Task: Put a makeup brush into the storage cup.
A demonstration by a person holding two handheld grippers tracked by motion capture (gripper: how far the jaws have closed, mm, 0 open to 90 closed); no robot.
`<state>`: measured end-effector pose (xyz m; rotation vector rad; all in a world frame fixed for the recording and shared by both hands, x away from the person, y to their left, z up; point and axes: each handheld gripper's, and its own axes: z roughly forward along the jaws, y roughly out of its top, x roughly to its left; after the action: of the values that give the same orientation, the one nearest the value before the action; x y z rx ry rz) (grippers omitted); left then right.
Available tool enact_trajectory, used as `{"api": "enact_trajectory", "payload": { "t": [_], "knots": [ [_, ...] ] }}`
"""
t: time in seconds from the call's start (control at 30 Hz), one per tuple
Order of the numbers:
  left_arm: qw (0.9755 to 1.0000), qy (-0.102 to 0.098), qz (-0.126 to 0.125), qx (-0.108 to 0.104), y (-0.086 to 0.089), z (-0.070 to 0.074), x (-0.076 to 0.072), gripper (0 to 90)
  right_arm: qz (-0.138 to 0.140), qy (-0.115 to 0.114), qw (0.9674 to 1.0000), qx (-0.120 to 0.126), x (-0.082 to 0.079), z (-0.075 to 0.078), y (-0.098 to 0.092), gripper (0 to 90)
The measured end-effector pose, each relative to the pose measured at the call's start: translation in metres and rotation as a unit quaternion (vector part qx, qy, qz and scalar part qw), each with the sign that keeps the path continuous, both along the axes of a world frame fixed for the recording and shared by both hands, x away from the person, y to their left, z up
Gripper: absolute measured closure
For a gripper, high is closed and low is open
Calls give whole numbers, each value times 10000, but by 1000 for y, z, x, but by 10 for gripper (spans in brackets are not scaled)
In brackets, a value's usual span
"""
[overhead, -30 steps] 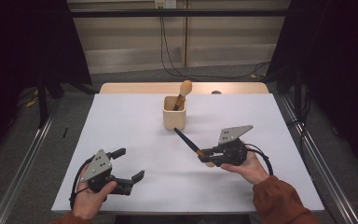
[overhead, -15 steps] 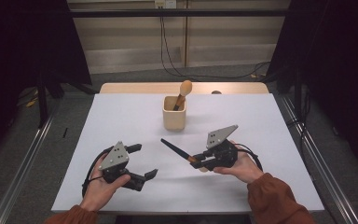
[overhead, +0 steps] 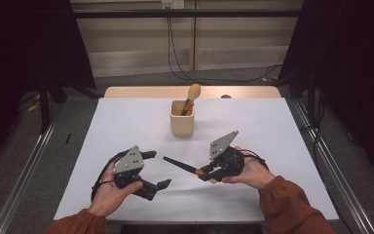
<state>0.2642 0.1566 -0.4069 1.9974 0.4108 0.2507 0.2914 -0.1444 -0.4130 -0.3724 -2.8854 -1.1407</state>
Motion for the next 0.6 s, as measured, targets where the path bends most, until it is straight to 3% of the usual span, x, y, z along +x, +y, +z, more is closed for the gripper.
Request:
{"api": "enact_trajectory", "payload": {
  "t": [0.2,0.27,0.33,0.6],
  "knots": [
    [9997,73,-164,191,-7,-4,1,24,202,59,9995,-243,0,-1,5,746],
    [9992,181,-224,272,-10,-6,2,22,237,75,9991,-349,2,-1,7,746],
    [9976,145,-418,541,-12,-6,2,24,280,108,9986,-427,3,-1,8,746],
    [9958,166,-566,701,-17,-5,3,24,486,153,9958,-758,7,1,15,746]
  ]
}}
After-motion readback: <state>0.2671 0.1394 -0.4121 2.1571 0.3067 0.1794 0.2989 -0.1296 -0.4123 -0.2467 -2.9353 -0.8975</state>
